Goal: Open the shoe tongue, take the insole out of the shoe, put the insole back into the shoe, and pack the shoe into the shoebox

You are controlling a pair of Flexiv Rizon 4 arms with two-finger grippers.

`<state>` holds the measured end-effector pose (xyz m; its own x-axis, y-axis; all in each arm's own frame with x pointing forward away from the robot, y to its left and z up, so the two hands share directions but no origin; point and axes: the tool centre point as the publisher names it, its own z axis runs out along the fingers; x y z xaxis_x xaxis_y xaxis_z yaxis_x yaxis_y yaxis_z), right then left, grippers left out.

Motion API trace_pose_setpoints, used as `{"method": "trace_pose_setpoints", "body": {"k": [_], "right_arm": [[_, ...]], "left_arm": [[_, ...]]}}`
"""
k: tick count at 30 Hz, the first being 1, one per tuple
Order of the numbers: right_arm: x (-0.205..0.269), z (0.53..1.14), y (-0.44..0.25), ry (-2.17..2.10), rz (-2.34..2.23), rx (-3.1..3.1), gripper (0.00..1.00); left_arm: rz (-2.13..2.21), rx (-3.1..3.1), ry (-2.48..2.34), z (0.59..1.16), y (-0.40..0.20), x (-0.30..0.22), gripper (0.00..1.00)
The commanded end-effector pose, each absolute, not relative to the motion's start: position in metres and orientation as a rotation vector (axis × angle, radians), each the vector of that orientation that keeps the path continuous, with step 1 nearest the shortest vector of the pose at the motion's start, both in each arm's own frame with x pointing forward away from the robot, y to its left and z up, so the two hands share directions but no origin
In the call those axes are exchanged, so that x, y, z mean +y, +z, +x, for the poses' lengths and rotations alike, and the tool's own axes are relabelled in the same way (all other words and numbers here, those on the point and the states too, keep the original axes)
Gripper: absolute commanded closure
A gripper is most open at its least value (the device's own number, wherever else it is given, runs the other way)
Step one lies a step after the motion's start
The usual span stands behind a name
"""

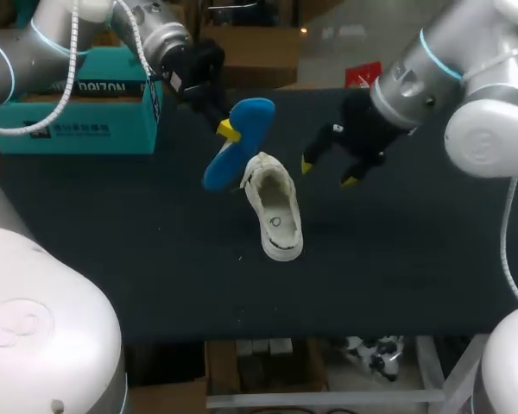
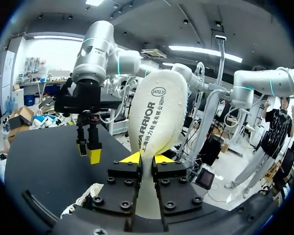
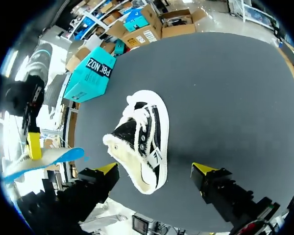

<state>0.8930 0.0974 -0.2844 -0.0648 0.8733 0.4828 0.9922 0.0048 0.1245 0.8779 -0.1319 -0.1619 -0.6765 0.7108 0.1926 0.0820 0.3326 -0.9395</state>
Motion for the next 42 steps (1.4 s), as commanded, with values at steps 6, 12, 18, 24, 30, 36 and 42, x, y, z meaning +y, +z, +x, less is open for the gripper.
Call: {"method": "trace_pose_setpoints", "body": {"k": [6, 12, 18, 24, 30, 36, 42], "right_arm": [[0.087, 0.895, -0.269, -0.454, -1.864, -1.828, 0.00], [0.087, 0.894, -0.268, -0.447, -1.855, -1.775, 0.00], [0.084, 0.874, -0.263, -0.478, -1.909, -1.407, 0.00], [0.084, 0.860, -0.265, -0.384, -1.948, -1.219, 0.00], [0.084, 0.860, -0.265, -0.384, -1.948, -1.219, 0.00], [0.088, 0.862, -0.264, -0.353, -1.944, -1.174, 0.00], [0.104, 0.858, -0.257, -0.386, -1.919, -1.119, 0.00]], "left_arm": [[-0.723, -1.703, 1.500, 0.878, -0.155, -0.133, 1.00], [-0.741, -1.608, 1.531, 0.872, -0.143, -0.136, 1.00], [-0.786, -1.577, 1.541, 0.863, -0.134, -0.150, 1.00], [-0.813, -1.569, 1.515, 0.855, -0.126, -0.165, 1.00], [-0.836, -1.558, 1.506, 0.848, -0.121, -0.171, 1.00], [-0.858, -1.560, 1.495, 0.843, -0.119, -0.174, 1.00], [-0.905, -1.583, 1.490, 0.839, -0.122, -0.176, 1.00]]}}
